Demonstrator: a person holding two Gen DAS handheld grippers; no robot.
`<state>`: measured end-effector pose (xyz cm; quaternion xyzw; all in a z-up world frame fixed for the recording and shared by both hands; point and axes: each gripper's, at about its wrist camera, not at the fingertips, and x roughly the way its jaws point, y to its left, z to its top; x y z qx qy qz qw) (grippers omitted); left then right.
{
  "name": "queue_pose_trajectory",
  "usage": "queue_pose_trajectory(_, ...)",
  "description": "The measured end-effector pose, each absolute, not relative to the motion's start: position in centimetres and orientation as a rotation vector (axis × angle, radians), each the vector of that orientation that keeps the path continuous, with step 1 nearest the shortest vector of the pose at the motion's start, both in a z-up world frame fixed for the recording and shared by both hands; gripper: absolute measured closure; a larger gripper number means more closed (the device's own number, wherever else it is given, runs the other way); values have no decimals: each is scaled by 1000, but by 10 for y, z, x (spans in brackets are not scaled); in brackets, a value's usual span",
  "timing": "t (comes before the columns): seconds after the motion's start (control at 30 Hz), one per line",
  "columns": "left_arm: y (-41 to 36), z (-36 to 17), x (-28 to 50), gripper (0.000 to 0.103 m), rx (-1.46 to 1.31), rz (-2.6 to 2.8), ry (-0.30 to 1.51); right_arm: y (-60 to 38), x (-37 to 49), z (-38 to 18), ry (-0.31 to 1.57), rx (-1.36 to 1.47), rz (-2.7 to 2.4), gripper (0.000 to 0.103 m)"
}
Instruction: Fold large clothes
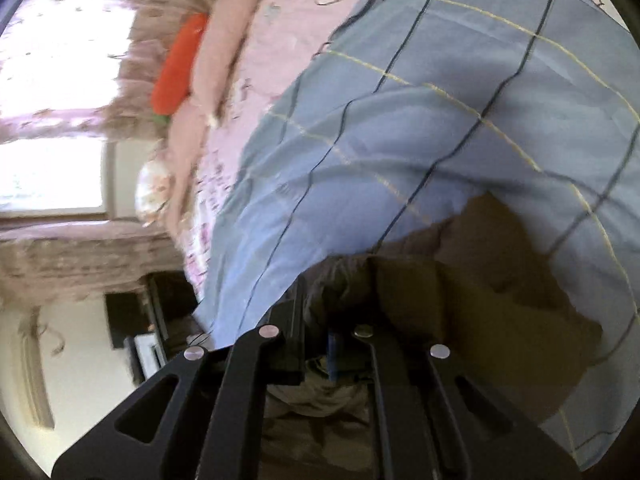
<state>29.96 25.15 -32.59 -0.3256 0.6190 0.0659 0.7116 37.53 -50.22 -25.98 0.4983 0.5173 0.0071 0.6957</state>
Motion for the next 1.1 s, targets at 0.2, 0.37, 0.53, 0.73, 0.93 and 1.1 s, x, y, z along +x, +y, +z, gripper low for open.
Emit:
queue_pose_trajectory(0.2, 233, -367, 343, 87, -609, 240, 1413, -484, 413, -314, 1297, 869, -113, 96)
queue_pose_trajectory(0.37, 206, -415, 339, 86, -458, 299, 1478, -479, 406, -361, 1379, 843, -150, 98)
queue_pose_trajectory(0.53, 188, -432, 334, 79, -224, 326, 1482, -487, 410, -358, 1430, 843, -123, 92)
queue_pose_trajectory(0.73, 191, -419, 334, 76, -176, 317, 1451, -519, 404, -286, 1249, 1086, 87, 12)
queue_pose_trajectory(0.93, 193, -421, 327, 72, -186, 313, 1459, -549, 357, -267, 1019, 1398, 221, 1)
queue_pose_trajectory(1.1, 197, -420, 319, 65, -212, 300, 1453, -588, 320, -344, 1092, 1919, 71, 1)
